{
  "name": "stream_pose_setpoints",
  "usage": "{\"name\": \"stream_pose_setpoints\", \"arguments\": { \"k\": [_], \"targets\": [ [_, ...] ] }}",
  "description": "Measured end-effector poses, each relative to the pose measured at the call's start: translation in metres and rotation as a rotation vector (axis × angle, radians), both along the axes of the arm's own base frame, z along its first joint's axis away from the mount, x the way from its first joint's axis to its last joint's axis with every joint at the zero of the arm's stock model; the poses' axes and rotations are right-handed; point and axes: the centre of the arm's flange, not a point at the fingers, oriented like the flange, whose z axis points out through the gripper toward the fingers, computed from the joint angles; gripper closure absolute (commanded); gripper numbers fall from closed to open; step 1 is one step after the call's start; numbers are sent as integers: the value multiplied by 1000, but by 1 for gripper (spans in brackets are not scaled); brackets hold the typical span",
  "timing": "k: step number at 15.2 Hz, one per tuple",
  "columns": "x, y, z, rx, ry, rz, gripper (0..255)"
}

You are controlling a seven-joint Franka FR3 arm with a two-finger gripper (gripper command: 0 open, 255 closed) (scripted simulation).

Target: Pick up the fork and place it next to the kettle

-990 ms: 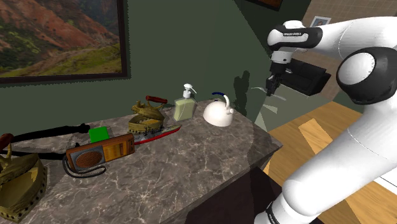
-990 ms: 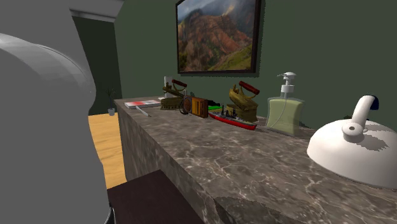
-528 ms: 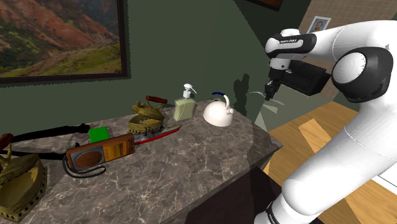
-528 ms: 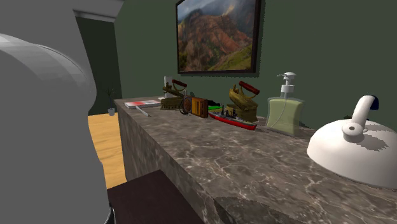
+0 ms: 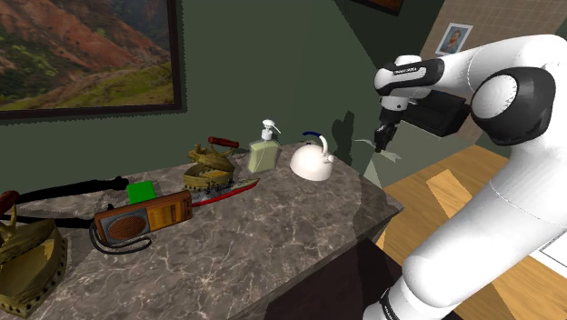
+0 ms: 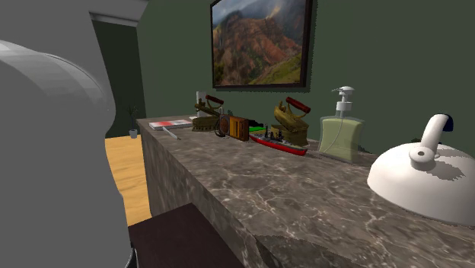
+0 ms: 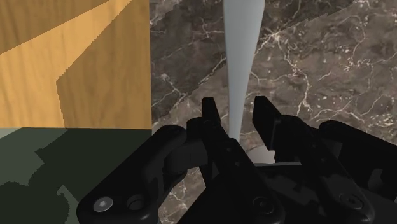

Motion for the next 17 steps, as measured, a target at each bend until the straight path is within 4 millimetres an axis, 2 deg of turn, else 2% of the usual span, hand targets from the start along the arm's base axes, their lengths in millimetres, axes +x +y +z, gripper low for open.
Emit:
{"name": "stream_pose_setpoints", "arguments": {
  "k": [17],
  "targets": [
    [1, 1, -91, 0, 0, 0, 255]
  ]
}}
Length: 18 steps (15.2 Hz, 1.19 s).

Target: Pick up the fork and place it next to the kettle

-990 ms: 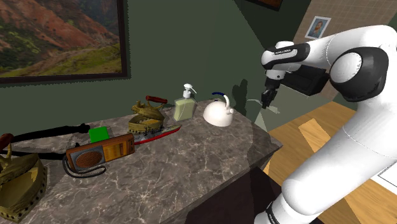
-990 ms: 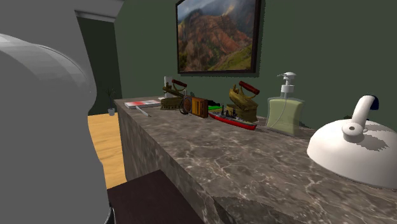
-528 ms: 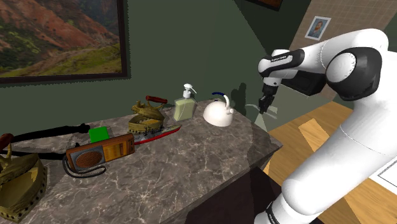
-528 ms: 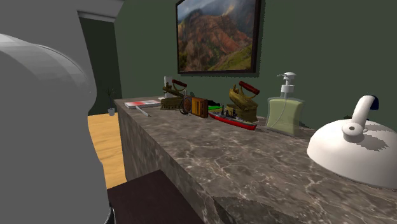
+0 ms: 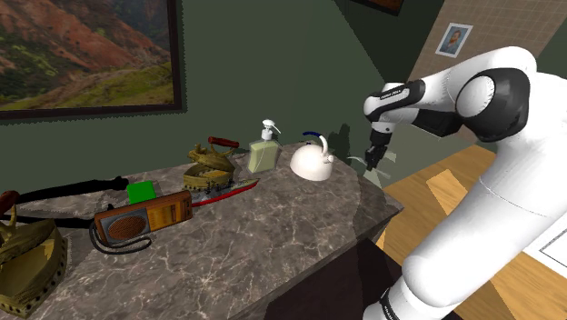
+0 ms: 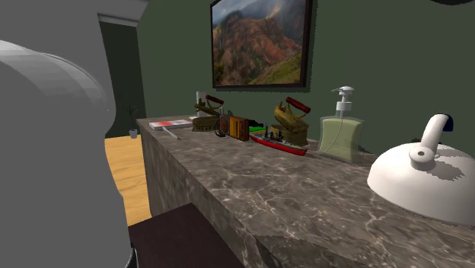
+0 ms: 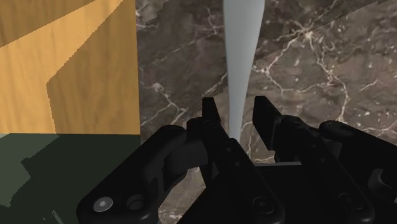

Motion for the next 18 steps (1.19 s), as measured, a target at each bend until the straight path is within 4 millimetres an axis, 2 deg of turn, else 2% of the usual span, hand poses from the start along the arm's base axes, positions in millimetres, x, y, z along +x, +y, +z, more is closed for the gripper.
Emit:
{"name": "stream_pose_setpoints", "arguments": {
  "k": [13, 18],
  "targets": [
    [-1, -1, -68, 0, 0, 0, 255],
    [-1, 0, -76, 0, 0, 0, 255]
  ]
}}
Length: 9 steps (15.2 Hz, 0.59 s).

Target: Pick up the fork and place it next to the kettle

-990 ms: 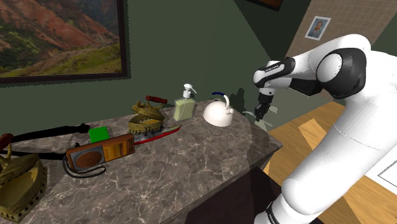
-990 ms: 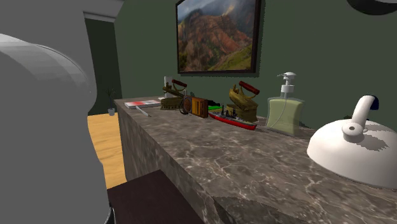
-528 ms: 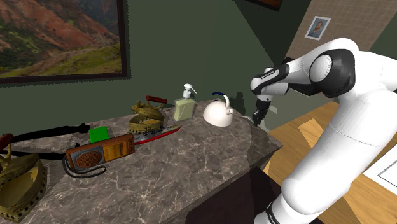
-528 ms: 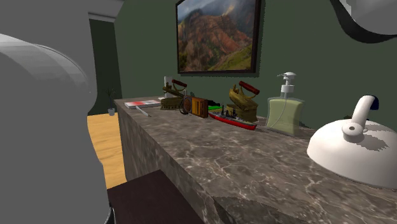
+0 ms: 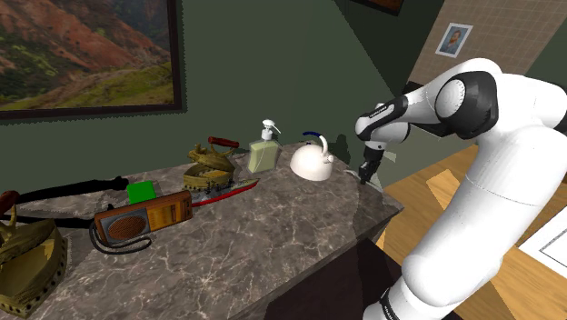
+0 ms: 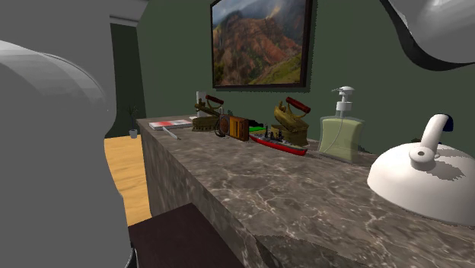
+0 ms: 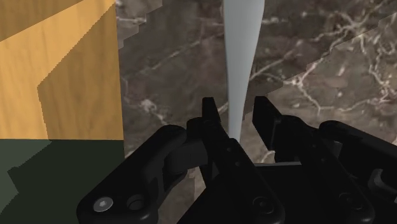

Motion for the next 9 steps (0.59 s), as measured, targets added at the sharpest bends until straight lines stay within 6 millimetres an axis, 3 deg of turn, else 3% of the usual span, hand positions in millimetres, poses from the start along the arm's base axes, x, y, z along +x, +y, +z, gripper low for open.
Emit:
{"name": "stream_pose_setpoints", "arguments": {
  "k": [2, 3, 9],
  "targets": [
    [0, 0, 0, 0, 0, 0, 255],
    [0, 0, 0, 0, 0, 0, 0],
    [0, 0, 0, 0, 0, 0, 0]
  ]
}}
